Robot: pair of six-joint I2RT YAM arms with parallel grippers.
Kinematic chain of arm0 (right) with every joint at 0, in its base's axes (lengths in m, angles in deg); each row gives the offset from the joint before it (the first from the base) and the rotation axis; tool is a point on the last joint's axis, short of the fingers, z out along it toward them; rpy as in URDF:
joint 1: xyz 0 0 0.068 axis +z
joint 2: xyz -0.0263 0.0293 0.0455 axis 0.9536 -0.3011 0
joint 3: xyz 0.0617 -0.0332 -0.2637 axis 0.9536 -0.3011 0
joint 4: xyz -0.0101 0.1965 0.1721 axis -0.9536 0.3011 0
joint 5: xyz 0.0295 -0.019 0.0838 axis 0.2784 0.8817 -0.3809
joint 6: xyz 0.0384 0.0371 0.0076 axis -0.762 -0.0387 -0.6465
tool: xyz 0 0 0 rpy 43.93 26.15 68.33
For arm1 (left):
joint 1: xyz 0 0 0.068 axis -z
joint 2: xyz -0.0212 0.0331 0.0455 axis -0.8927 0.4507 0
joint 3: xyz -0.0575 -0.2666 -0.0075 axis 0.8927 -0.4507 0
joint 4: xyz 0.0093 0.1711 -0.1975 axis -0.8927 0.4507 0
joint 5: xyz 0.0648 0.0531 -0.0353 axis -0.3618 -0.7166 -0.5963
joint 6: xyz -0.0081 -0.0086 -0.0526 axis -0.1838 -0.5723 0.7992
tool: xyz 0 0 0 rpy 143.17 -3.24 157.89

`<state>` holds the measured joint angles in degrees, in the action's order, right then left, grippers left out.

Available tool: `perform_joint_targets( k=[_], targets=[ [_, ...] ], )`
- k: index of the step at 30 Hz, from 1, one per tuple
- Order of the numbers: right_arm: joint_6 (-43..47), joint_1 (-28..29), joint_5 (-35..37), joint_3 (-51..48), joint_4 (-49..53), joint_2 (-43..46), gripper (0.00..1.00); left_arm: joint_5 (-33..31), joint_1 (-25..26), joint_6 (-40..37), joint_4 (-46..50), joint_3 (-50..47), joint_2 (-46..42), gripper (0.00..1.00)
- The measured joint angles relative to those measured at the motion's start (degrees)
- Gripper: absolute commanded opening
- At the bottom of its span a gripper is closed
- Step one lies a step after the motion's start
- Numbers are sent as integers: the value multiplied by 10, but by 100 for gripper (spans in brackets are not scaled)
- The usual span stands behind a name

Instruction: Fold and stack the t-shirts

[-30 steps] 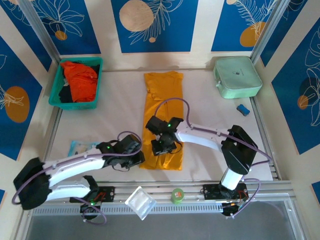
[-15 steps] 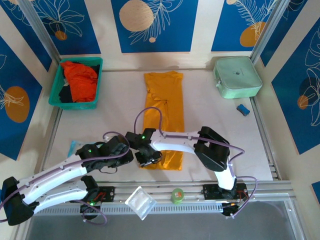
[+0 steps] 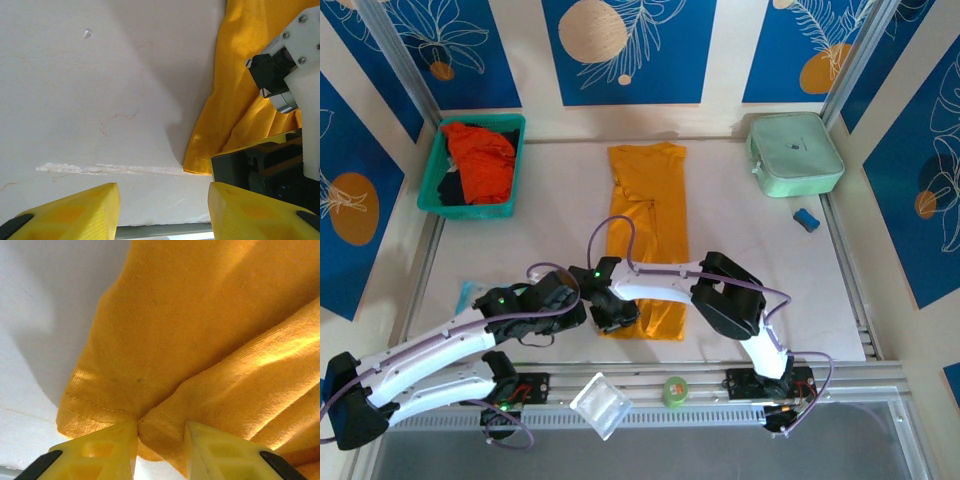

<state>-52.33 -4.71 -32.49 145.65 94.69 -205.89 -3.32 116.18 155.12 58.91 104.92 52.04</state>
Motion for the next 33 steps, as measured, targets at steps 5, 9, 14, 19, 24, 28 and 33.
perform_joint_targets(
  k=[5, 9, 14, 19, 24, 28, 33],
  targets=[
    [-3, 0, 0, 3, 2, -3, 14, -1, -5, -4, 4, 0, -1, 51],
    [-4, 0, 1, 9, 4, -3, 4, -2, -6, -9, 4, 0, -1, 51],
    [-11, 0, 8, 10, 11, -2, 0, -4, -7, -10, 4, 0, -1, 51],
    [-33, 1, 24, -24, 10, 40, 0, -4, -7, -14, 4, 0, 1, 51],
    [-85, 5, 45, -112, -13, 128, 0, -3, -7, -15, 3, 0, 15, 50],
    [-134, 16, 61, -169, -34, 166, 0, -3, -8, -23, 2, 0, 23, 50],
    [-179, 30, 72, -192, -42, 172, 14, -3, -8, -30, 2, 0, 28, 52]
  ],
)
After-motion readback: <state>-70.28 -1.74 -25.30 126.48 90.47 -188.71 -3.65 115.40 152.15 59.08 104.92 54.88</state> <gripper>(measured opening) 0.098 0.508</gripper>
